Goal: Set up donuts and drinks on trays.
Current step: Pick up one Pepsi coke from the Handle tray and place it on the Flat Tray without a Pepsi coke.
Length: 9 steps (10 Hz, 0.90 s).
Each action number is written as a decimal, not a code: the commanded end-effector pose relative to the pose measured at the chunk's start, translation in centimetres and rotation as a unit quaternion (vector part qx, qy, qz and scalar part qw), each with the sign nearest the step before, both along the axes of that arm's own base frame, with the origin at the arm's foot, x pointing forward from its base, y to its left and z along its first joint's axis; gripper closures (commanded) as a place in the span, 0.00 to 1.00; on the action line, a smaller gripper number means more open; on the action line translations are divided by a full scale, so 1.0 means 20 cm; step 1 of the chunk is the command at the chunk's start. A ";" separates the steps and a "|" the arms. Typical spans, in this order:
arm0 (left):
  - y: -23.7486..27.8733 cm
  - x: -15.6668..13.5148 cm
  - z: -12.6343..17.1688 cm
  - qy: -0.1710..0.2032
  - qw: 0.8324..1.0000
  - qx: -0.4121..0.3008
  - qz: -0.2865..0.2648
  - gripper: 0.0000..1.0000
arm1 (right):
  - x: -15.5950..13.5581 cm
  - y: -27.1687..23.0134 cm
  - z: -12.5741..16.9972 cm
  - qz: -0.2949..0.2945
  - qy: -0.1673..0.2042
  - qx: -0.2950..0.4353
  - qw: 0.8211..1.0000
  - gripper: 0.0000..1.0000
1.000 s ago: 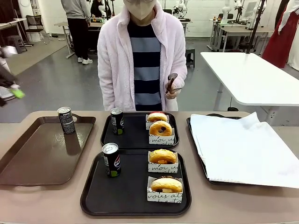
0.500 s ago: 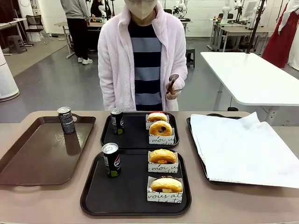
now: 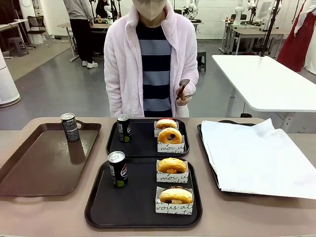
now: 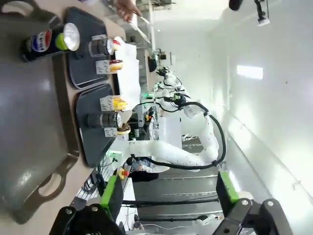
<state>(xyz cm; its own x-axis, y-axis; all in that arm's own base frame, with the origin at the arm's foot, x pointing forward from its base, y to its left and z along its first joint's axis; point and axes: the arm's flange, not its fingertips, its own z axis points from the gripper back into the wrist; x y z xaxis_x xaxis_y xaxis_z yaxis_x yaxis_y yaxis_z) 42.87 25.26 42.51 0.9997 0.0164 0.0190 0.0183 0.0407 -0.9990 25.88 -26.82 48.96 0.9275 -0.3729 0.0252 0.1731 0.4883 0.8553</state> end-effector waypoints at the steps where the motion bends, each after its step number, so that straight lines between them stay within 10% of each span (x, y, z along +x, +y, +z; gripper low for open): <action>1: 0.09 0.00 0.06 0.027 0.999 0.045 0.005 0.00 | 0.01 0.00 0.00 0.000 -0.007 0.008 1.000 0.00; 9: 0.12 -0.01 0.04 0.033 0.998 0.056 0.015 0.00 | 0.01 0.00 0.00 0.000 -0.007 0.008 1.000 0.00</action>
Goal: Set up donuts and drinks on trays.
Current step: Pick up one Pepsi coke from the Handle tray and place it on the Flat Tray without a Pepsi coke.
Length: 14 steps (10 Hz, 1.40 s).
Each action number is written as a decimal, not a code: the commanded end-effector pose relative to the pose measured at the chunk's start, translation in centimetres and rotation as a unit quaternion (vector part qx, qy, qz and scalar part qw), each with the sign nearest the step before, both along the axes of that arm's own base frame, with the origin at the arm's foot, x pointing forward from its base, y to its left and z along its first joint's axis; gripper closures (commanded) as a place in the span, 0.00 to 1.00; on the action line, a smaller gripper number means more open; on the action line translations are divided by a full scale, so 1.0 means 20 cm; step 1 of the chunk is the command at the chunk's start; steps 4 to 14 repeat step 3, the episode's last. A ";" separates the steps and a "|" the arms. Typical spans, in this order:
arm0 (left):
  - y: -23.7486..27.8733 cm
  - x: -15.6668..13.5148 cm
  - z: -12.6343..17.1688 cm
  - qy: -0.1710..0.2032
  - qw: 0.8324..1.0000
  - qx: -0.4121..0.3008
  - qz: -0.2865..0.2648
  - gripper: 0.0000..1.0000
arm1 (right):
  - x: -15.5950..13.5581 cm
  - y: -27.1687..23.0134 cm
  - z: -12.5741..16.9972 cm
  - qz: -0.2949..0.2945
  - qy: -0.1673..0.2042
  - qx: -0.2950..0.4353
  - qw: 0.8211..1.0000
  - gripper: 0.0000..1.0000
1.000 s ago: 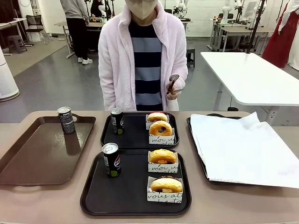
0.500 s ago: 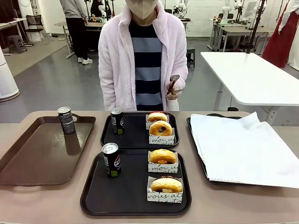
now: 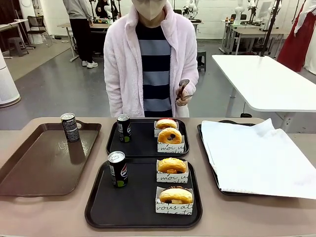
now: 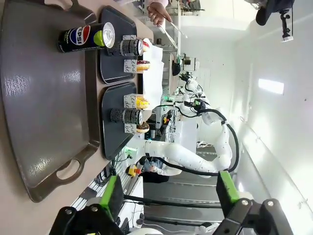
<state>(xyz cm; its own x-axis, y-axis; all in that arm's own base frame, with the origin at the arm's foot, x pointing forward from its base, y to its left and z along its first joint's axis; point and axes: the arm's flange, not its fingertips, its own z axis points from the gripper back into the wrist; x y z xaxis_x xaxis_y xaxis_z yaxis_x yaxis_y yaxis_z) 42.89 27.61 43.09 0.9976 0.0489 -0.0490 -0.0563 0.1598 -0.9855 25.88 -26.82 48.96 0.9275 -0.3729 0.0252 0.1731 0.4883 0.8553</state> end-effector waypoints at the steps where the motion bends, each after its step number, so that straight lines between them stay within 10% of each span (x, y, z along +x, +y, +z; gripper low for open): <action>1: 0.00 -0.01 0.01 -0.003 1.000 -0.004 0.000 0.00 | 0.01 0.00 0.00 -0.001 -0.007 0.008 1.000 0.00; 14: 0.00 -0.01 0.01 -0.003 1.000 -0.004 0.000 0.00 | 0.01 0.00 0.00 -0.001 -0.007 0.008 1.000 0.00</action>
